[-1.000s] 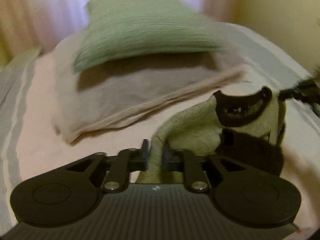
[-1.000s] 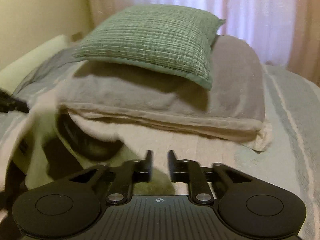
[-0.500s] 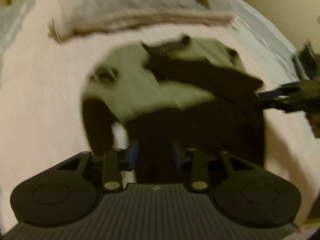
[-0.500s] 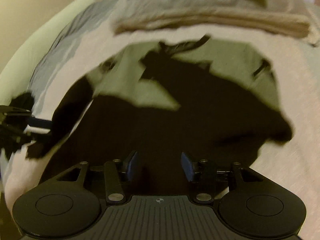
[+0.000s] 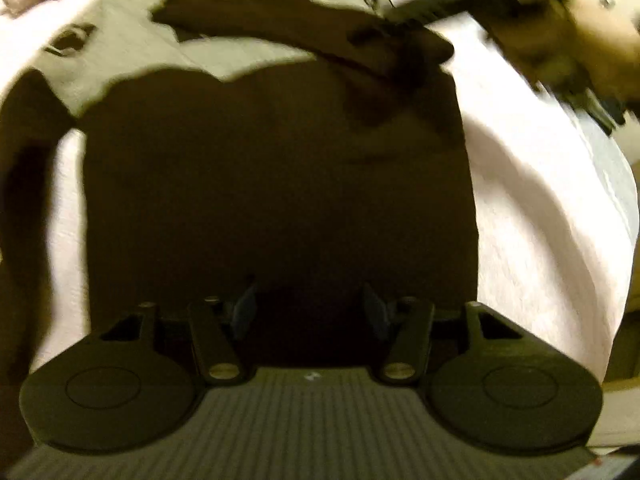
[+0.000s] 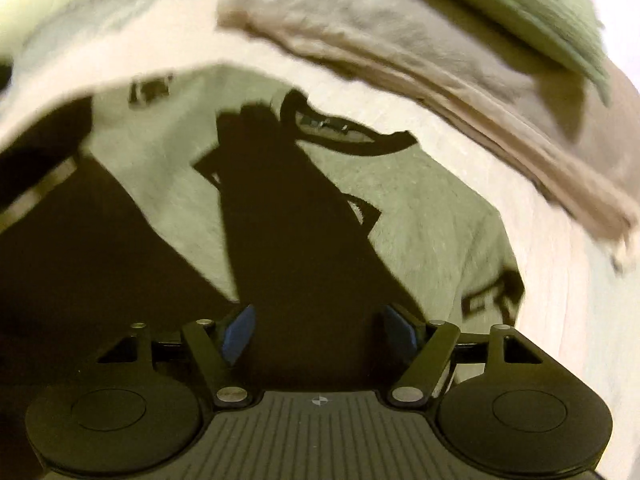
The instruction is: Fold clothes
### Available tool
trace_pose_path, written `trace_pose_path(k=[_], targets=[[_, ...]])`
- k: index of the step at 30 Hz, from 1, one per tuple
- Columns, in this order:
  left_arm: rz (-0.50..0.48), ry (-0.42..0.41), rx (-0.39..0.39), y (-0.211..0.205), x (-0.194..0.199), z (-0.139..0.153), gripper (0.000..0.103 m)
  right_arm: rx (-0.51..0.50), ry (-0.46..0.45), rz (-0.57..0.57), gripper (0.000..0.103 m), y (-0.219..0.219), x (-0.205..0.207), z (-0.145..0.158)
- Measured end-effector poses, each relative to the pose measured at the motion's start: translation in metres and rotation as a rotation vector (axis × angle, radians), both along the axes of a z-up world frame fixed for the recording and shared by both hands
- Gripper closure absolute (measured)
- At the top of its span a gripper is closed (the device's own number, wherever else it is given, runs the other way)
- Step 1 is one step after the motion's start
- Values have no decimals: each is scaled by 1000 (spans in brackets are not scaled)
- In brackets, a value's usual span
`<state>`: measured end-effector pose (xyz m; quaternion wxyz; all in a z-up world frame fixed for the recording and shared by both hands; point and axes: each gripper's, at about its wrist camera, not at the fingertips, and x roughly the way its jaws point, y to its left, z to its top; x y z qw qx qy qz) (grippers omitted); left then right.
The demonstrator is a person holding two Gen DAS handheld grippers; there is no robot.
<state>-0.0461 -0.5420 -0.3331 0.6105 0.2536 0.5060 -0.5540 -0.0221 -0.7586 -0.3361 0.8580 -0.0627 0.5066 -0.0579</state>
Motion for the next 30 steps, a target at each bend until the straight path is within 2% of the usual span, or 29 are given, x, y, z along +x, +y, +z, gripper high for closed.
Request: trace_pose_path(k=[1,2,3,4,5,7,9,11,14,16,17,19,21,22,24,27,30], targets=[[-14,0,1,0,-6,-1,68,-37,9,15,34,-3,4,-8],[-25,11,-6,2,-10,1,85,-50,10,19,34,-7,3,-14],[-33,21,-20,4,-16,5,89,-20,9,19,44,-13,3,-18],[-46,20,-31,6,-21,10,89,14,3,5,96,-18,0,-20],[-65,18,-47,9,-28,16,90,26,16,-8,101,-20,-3,-20],[-94,35,-77,14,-39,30,91,43,-25,-27,103,-17,-23,1],[-136,53,-114,17,-53,50,91,48,-81,-82,103,-16,-54,33],[-193,79,-149,19,-69,68,91,56,-142,-191,103,-21,-99,68],[-304,115,-178,18,-102,94,91,22,-209,-453,103,-41,-188,106],[-366,112,-180,12,-124,102,91,-1,-197,-653,102,-58,-246,107],[-383,121,-181,9,-133,103,92,13,-154,-745,99,-68,-269,101],[-411,163,-192,4,-151,104,92,53,-71,-884,84,-79,-308,88],[-444,172,-170,1,-169,100,92,82,-89,-916,71,-73,-328,87],[-465,158,-160,1,-178,97,92,96,-101,-902,62,-65,-331,88],[-468,124,-138,7,-186,90,92,139,-124,-851,51,-47,-329,87],[-375,94,-100,23,-178,86,89,276,-150,-749,45,-9,-310,81],[-250,14,-54,48,-156,83,78,406,-156,-636,44,38,-293,73]])
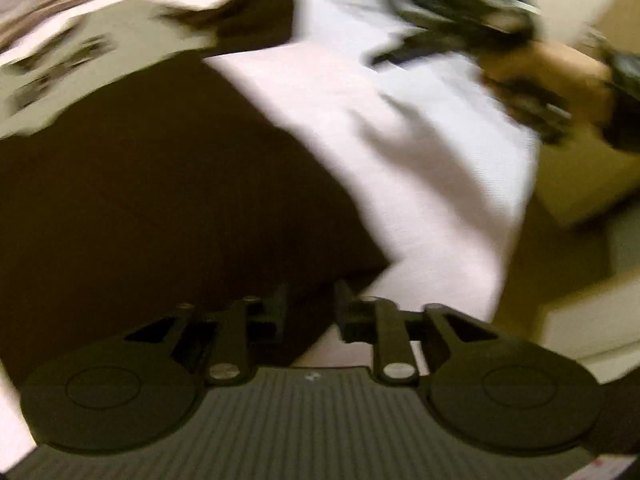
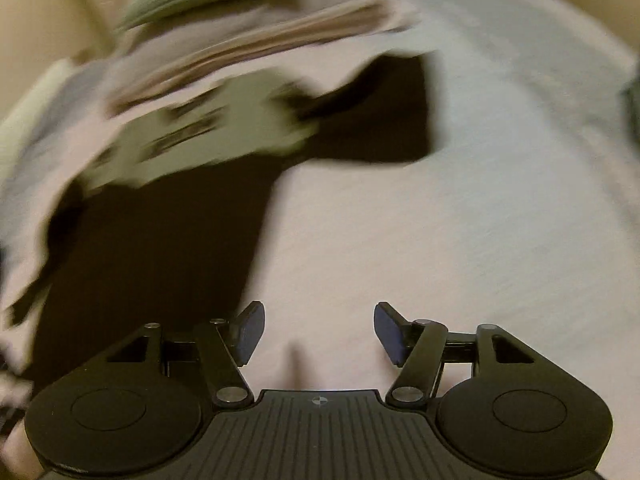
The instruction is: Fold clothes
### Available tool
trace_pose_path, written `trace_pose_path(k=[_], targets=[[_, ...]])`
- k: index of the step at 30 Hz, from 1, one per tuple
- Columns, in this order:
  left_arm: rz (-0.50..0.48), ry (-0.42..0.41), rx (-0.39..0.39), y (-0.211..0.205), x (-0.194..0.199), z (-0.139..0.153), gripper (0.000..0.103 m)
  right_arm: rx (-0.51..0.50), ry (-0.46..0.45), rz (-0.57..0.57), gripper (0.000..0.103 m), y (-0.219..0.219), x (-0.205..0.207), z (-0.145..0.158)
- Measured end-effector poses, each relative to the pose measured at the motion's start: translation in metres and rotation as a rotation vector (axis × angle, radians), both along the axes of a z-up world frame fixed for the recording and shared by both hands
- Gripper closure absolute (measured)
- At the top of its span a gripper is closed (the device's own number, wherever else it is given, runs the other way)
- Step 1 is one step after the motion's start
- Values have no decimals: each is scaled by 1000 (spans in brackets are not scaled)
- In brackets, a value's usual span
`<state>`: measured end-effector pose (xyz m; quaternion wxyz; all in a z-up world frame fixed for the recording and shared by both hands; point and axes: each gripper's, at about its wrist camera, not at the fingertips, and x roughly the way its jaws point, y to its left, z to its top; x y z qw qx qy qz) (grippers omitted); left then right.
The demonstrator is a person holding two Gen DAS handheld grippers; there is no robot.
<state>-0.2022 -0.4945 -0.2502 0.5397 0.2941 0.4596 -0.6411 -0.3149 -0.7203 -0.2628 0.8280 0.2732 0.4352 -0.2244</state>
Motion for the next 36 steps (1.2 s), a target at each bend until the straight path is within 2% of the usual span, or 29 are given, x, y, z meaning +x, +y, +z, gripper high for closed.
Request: trace_pose_path(k=[2,4,8,11,15,17,18,19,21,25,27,31,36], targets=[[92,-54,29,21,21,-1,75,51,-19,73,43,29,8,-6],[196,-99,67,46,48,-2,71,98,-22,90,41,60,9,-15],[411,-95,118,98,99,-3,58,158,8,81,40,93,12,-37],[533,-24,134,122,122,-18,58,228,17,32,39,100,9,-56],[630,142,103,129,135,-35,58,254,5,-16,43,102,4,-64],[642,188,93,124,139,-45,60,245,-5,-32,73,101,6,-57],[642,196,93,122,138,-47,65,234,3,-30,102,100,6,-53],[641,214,86,120,137,-48,70,220,25,-21,101,100,6,-49],[633,209,87,118,135,-45,100,201,49,15,102,101,5,-39],[581,170,49,137,133,-21,100,206,42,24,102,94,-28,-5],[564,166,43,154,131,-10,100,217,61,6,102,91,-44,0],[519,178,52,160,119,-5,100,234,125,23,102,99,-50,-19],[532,202,108,166,99,-30,101,259,145,-3,102,119,-63,-31]])
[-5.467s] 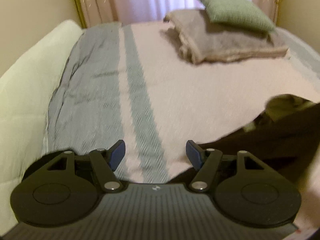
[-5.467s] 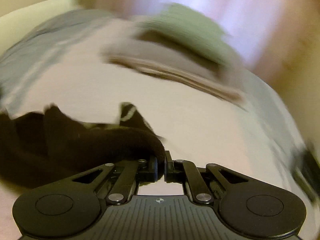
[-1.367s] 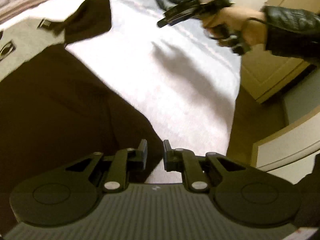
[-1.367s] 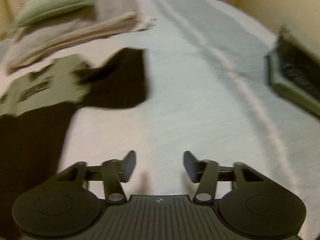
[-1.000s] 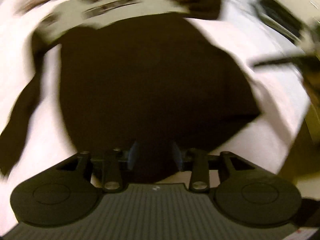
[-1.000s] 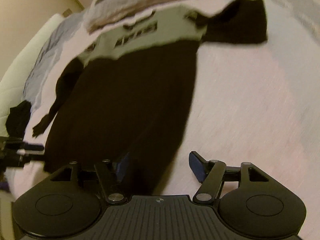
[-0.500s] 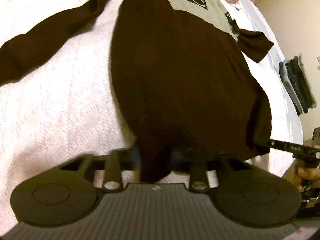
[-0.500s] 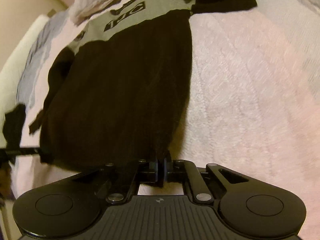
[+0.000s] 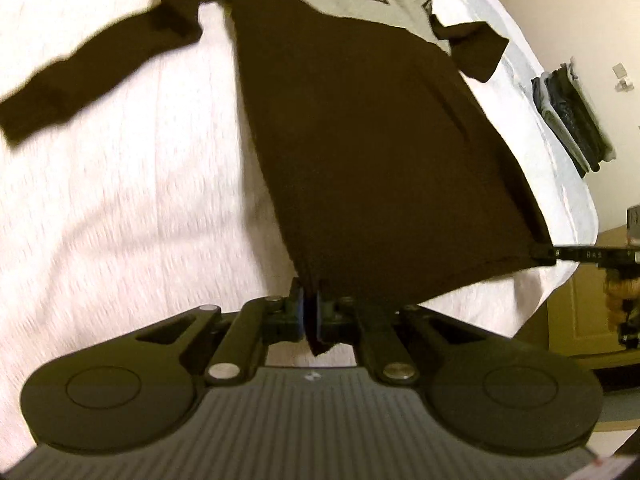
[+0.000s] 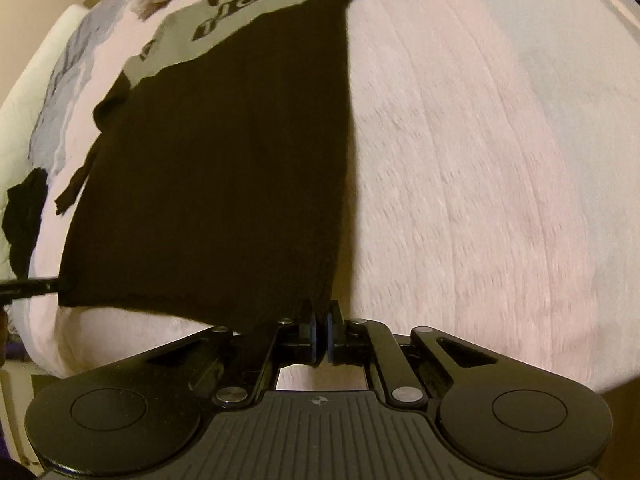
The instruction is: Fold clothes
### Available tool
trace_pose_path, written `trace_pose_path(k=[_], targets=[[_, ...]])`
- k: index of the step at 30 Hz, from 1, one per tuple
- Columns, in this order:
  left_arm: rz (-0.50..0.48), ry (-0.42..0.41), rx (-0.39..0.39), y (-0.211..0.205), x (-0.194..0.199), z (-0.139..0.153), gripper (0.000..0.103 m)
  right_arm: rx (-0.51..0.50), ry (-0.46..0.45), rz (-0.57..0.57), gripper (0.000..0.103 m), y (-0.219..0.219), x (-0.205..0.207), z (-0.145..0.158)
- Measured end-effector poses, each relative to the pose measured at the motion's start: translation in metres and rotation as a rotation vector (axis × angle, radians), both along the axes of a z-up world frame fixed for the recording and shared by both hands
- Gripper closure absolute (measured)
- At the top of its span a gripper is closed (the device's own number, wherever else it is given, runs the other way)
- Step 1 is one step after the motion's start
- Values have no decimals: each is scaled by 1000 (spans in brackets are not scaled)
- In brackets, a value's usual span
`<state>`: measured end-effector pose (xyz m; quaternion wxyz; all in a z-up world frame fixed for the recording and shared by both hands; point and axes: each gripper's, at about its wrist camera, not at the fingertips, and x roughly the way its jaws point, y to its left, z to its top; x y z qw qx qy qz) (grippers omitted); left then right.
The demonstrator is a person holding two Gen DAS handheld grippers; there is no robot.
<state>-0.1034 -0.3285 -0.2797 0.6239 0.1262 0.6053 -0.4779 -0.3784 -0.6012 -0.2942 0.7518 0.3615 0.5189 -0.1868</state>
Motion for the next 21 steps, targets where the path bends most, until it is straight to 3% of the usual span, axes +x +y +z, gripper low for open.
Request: trace_pose_path(k=[2,5,7,10,12,16,18,21], targets=[[3,12,17,7,-7,-5,101,-9,-1,-32,102,-1,-1,-2],[12,10,31,6,-11,-10,100,-41,45,24,98,-2,16,2],[11,-5,46,2,-8,-6,99,-111,102,54,84,-5,25,10],[-18,-78,79,2,-2,6,93,-210,76,48,64,-23,29,35],[-10,-136,94,11,7,20,91,-283,54,65,62,-36,46,51],[26,-230,79,-7,27,40,91,-455,9,204,62,-69,102,69],[41,-261,51,-26,33,49,86,-550,-8,298,60,-91,133,73],[47,-315,10,-65,40,60,78,-686,-3,457,56,-121,178,58]])
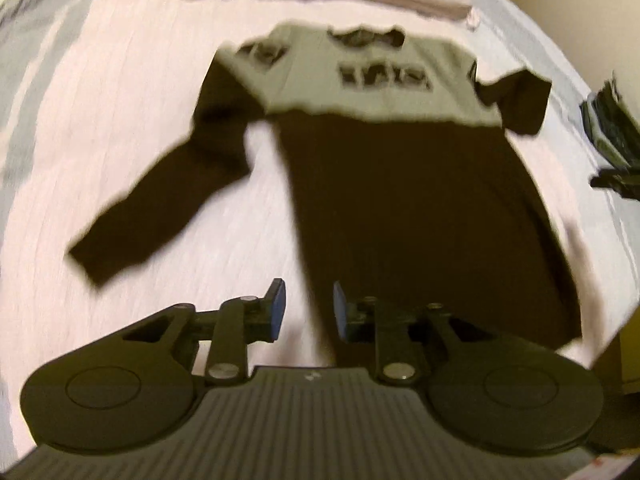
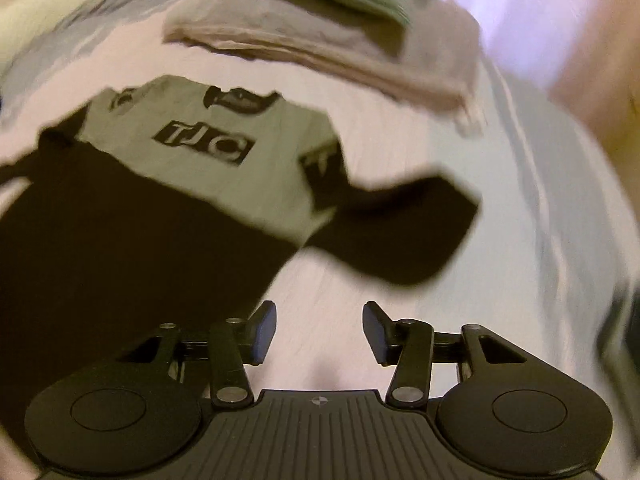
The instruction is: Fold clothes
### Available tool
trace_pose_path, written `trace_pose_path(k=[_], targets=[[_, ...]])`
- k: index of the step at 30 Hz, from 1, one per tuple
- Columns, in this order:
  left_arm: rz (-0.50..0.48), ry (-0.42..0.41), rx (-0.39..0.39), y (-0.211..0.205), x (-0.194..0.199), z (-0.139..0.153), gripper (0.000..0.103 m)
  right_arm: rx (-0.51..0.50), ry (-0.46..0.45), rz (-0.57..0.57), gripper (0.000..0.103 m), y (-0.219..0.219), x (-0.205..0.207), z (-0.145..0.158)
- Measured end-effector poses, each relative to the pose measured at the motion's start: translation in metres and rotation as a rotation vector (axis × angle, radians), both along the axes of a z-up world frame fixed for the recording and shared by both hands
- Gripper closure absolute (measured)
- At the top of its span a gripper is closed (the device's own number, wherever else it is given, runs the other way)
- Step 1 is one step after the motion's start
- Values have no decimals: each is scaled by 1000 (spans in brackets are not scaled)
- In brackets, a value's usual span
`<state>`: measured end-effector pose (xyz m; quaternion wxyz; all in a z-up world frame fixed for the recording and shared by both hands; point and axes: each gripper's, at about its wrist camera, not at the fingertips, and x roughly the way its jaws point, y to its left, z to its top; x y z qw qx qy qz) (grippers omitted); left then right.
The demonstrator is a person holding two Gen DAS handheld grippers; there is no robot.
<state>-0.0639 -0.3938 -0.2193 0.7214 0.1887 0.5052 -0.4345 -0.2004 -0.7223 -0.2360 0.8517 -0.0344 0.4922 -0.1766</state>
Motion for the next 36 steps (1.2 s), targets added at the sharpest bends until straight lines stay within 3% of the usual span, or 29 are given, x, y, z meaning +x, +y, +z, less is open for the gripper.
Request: trace_pose_path(k=[6,10,12,13,15,18,22,23,25,27,29,31,33,36], targets=[[39,-47,-51,-92,1,-6,61,-296,135,353,54,-56,61,-65],[53,-32,-60,-142,-5,-19,60,-489,293,604,53,-85,85,-119],[59,-16,-56,-160,-9,-27,59,-507,309,674,54,-96,92,-134],[62,-9,-53,-168,-11,-29,59,-492,267,669,65,-101,92,-133],[66,-1,-49,-180,-13,-32,59,-395,136,549,103,-118,90,-112],[52,-8,-33,-193,-17,-28,58,-277,-99,272,103,-148,64,-63],[30,-17,-13,-206,-17,-19,58,-76,-390,-218,103,-198,-24,6],[27,-17,-12,-209,-17,-16,58,-26,-435,-296,103,-210,-45,19],[12,-12,-14,-217,-18,-12,58,69,-493,-529,103,-237,-92,31],[-15,-12,-15,-226,-22,-10,58,191,-507,-685,102,-263,-121,28],[-52,-6,-20,-237,-28,-11,58,252,-488,-848,88,-287,-145,15],[-87,0,-28,-250,-36,-14,58,250,-489,-882,73,-300,-155,8],[-126,6,-34,-261,-45,-17,58,230,-457,-845,67,-303,-162,5],[-171,14,-42,-274,-58,-20,58,202,-359,-683,56,-284,-166,0]])
